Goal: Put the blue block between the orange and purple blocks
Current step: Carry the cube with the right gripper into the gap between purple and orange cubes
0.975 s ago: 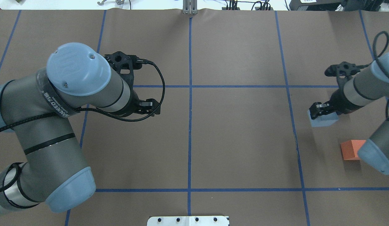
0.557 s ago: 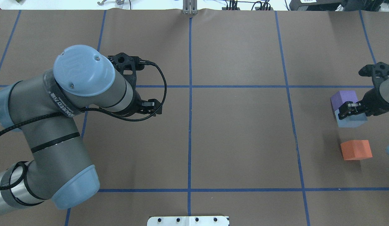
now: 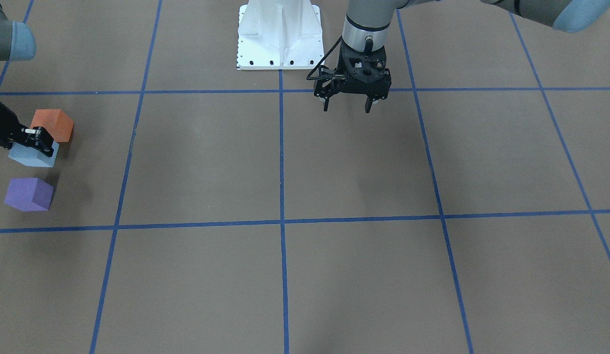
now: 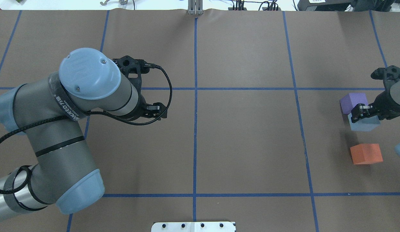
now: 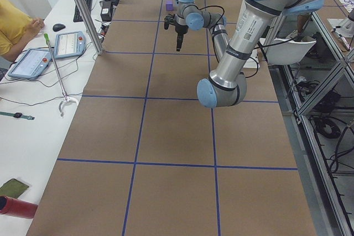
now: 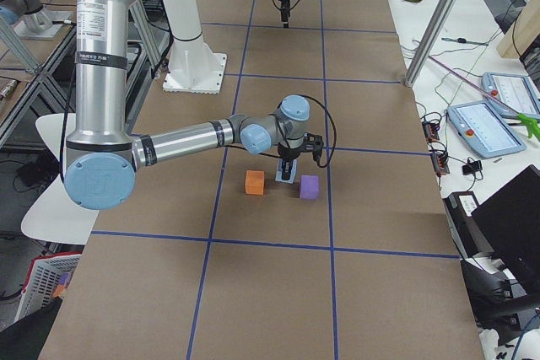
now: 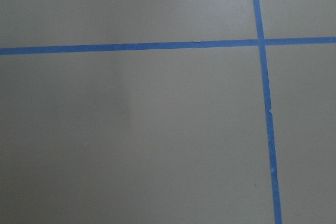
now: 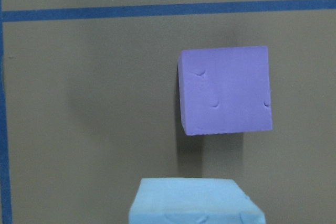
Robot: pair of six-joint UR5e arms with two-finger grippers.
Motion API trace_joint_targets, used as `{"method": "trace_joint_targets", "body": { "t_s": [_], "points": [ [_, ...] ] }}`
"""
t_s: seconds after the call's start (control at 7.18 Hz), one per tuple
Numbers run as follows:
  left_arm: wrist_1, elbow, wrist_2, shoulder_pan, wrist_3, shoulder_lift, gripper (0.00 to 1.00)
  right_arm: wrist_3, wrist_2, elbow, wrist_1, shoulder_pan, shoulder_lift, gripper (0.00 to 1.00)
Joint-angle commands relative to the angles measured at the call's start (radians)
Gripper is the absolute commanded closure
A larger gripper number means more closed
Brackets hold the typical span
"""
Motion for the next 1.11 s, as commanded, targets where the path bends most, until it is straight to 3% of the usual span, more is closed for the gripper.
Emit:
{"method": "trace_joint_targets", "body": {
  "t_s": [0.0,0.97],
  "points": [
    [0.0,0.004,0.0,0.0,-0.001,0.0,0.0,-0.003,0.029,-0.037,0.004,0.0,-0.003,1.0],
    [-0.025,0.024,0.0,0.002,-0.001,-0.002,0.0,-0.037,0.023,-0.091,0.008,-0.021,0.012,1.0]
  ]
}}
